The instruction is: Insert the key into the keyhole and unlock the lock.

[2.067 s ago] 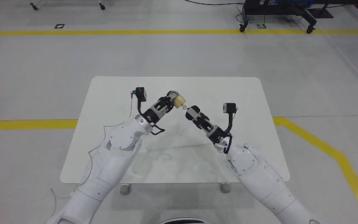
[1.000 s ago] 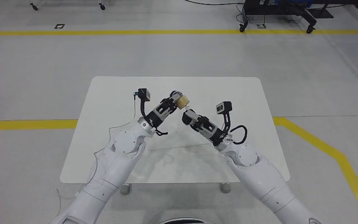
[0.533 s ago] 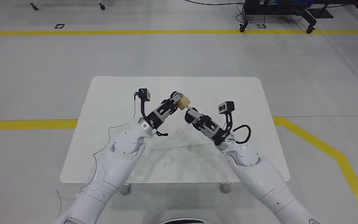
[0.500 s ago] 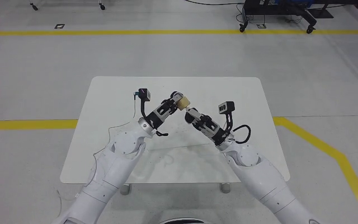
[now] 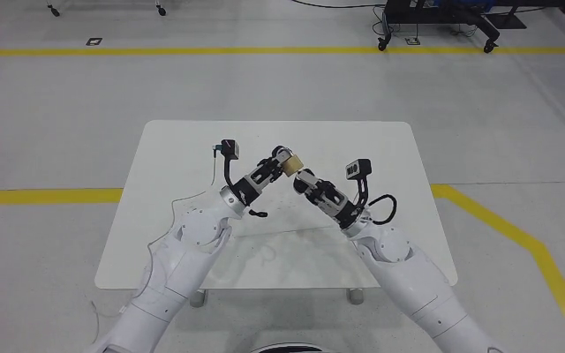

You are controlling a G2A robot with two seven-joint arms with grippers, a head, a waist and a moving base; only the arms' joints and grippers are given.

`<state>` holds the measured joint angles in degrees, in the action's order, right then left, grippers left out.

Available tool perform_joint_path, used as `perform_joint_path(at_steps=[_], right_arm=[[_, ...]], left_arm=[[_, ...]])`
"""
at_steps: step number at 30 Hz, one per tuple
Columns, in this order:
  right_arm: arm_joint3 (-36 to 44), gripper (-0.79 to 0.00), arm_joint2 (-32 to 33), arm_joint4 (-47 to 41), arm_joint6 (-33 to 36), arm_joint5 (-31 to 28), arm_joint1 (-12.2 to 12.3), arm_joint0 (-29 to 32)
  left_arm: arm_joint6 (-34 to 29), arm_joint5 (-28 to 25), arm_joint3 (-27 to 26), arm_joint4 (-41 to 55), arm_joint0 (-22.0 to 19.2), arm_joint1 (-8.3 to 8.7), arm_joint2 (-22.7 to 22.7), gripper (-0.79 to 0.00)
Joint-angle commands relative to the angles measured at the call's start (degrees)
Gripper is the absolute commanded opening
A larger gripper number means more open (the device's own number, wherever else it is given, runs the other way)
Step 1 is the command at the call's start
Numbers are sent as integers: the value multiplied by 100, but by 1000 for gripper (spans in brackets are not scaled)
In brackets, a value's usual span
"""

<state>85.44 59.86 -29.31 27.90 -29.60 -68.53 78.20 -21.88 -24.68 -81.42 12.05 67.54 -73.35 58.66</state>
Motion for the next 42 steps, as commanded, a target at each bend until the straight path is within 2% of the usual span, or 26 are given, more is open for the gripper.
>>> perform_joint_path(at_steps=[1, 7, 15, 20, 25, 26, 27, 28, 33, 35, 40, 42], right_arm=[[-33, -785, -28, -169, 97, 51, -16, -17], [-167, -785, -45, -1024, 546, 219, -65, -48], [-396, -785, 59, -2582, 1742, 703, -107, -79], [-526, -785, 102, -2967, 2157, 934, -132, -107], [-590, -785, 131, -2991, 2270, 986, -156, -130], [-599, -671, 138, -2979, 2286, 986, -159, -133], [-606, -431, 149, -2965, 2299, 975, -163, -133], [-610, 0, 171, -2961, 2306, 951, -165, -127], [-575, 0, 411, -2983, 2388, 763, -149, -33], [-558, 0, 651, -2883, 2278, 512, -119, 51], [-39, 0, 1627, -1815, 1613, -293, 51, 587], [263, 0, 2201, -1036, 1138, -580, 137, 964]], left_arm=[[0, -14, -2, -28, 10, -2, 17, -785], [-11, -147, 28, -97, 21, -6, 88, -785], [-23, -597, 103, -186, 40, -24, 124, -785], [68, -934, 145, -288, 58, -36, 168, -785], [76, -1052, 180, -333, 78, -37, 227, -785], [79, -1079, 183, -341, 86, -34, 254, -785], [80, -1097, 189, -352, 96, -28, 288, -785], [79, -1122, 186, -365, 110, -22, 326, -785], [36, -1141, 93, -512, 239, 37, 589, -785], [-140, -1030, 19, -723, 302, 82, 700, -785], [-726, -394, -346, -1989, 506, 238, 982, -785], [-755, -6, -528, -2724, 646, 295, 1084, -785]])
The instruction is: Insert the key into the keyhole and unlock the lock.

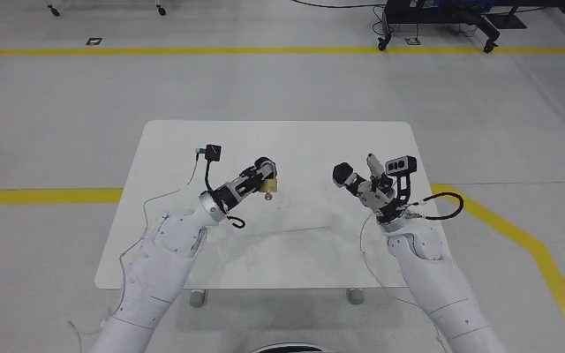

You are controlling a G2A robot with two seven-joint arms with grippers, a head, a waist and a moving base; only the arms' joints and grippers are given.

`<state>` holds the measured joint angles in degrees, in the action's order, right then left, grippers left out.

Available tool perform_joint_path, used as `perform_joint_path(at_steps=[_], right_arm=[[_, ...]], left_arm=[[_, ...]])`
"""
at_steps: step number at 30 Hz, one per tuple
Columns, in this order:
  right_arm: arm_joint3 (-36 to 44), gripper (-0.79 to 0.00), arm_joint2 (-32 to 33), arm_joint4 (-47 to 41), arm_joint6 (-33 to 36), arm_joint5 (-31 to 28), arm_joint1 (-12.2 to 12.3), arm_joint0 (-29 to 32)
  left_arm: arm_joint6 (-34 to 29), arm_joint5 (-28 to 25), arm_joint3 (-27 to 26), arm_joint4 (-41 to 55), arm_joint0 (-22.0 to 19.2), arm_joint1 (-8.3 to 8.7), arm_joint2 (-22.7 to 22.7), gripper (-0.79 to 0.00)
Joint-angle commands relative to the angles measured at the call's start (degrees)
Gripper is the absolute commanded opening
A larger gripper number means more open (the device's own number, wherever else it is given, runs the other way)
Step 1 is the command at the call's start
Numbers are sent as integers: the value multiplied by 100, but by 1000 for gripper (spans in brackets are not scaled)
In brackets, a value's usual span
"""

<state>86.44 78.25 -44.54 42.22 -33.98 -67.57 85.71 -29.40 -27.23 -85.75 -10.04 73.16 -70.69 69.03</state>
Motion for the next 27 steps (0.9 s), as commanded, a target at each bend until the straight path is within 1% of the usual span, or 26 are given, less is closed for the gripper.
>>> perform_joint_path(at_steps=[1, 2, 4, 6, 8, 10, 13, 17, 18, 19, 20, 21, 24, 27], right_arm=[[370, 0, 609, 838, -614, -211, 68, 402], [517, 0, 745, 1041, -800, -237, 80, 532], [517, 0, 745, 1041, -800, -237, 80, 532], [517, 0, 745, 1041, -800, -237, 80, 532], [517, 0, 745, 1041, -800, -237, 80, 532], [517, 0, 745, 1041, -800, -237, 80, 532], [517, 0, 745, 1041, -800, -237, 80, 532], [517, 0, 745, 1041, -800, -237, 80, 532], [517, 0, 745, 1041, -800, -237, 80, 532], [517, 0, 745, 1041, -800, -237, 80, 532], [517, 0, 745, 1041, -800, -237, 80, 532], [517, 0, 745, 1041, -800, -237, 80, 532], [517, 0, 745, 1041, -800, -237, 80, 532], [517, 0, 745, 1041, -800, -237, 80, 532]], left_arm=[[-27, 480, -192, -854, 155, 52, 76, -785], [-47, 673, -275, -1150, 229, 73, 98, -785], [-311, 1073, -361, -1382, 340, 99, 84, -785], [-469, 1212, -392, -1299, 364, 103, 57, -785], [-664, 1371, -294, -1293, 284, 99, -20, -785], [-814, 1608, -139, -1362, 113, 77, -162, -785], [-872, 1931, 177, -1643, -261, 17, -474, -785], [-905, 2431, 758, -2356, -794, -87, -1005, -785], [-898, 2564, 884, -2540, -905, -115, -1129, -702], [-838, 2662, 969, -2702, -996, -142, -1240, -459], [-778, 2729, 1035, -2752, -1050, -169, -1323, -49], [-743, 2769, 1082, -2746, -1088, -193, -1381, 0], [-629, 2827, 1105, -2703, -1121, -225, -1420, 0], [-549, 2774, 904, -2460, -966, -196, -1223, 0]])
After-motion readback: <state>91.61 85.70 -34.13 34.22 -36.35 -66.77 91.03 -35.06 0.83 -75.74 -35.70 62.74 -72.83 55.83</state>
